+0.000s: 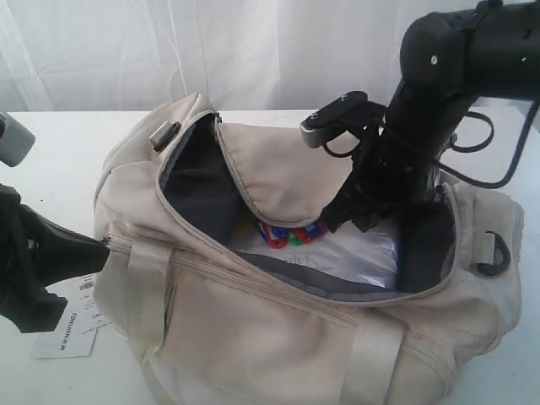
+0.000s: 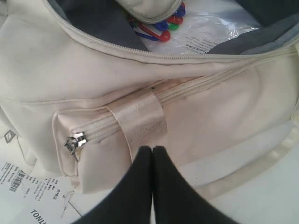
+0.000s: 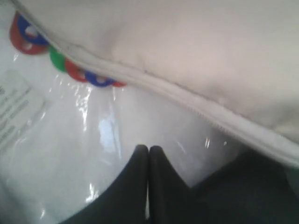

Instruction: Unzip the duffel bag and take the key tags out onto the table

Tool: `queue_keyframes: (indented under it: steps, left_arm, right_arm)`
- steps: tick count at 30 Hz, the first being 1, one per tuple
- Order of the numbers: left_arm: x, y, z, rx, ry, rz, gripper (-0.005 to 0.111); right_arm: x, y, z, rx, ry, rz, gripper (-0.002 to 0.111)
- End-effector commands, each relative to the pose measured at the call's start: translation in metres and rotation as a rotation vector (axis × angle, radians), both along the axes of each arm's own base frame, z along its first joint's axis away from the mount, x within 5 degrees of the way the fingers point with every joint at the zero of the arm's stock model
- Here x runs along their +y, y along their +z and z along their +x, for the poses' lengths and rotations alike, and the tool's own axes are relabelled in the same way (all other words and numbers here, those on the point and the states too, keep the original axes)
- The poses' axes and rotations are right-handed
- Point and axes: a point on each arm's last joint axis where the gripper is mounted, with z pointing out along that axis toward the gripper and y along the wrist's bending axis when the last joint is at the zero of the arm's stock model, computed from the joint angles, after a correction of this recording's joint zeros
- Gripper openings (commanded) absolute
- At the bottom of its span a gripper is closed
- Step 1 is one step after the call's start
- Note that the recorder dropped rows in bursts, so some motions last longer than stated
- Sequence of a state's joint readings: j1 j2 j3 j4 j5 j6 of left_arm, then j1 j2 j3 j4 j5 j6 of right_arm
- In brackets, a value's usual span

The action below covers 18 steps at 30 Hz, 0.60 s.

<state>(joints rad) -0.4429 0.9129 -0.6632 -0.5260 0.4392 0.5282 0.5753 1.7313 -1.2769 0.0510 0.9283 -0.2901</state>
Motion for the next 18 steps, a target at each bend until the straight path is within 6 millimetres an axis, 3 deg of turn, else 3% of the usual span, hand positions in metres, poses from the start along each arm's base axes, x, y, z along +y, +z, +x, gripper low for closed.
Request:
queue_keyframes:
  steps: [1,18]
  left_arm:
    - [-0.001,0.001,-0.002,0.011,-0.007,-0.015,0.000]
    - [-0.001,0.001,-0.002,0.008,-0.011,-0.012,0.000]
  right_arm:
    - [0.010,-0.019,0.015,-0.077,-0.015,0.052,0.000]
    - [0.032,0.012,0.049,-0.491,-0.134,0.427,0.000]
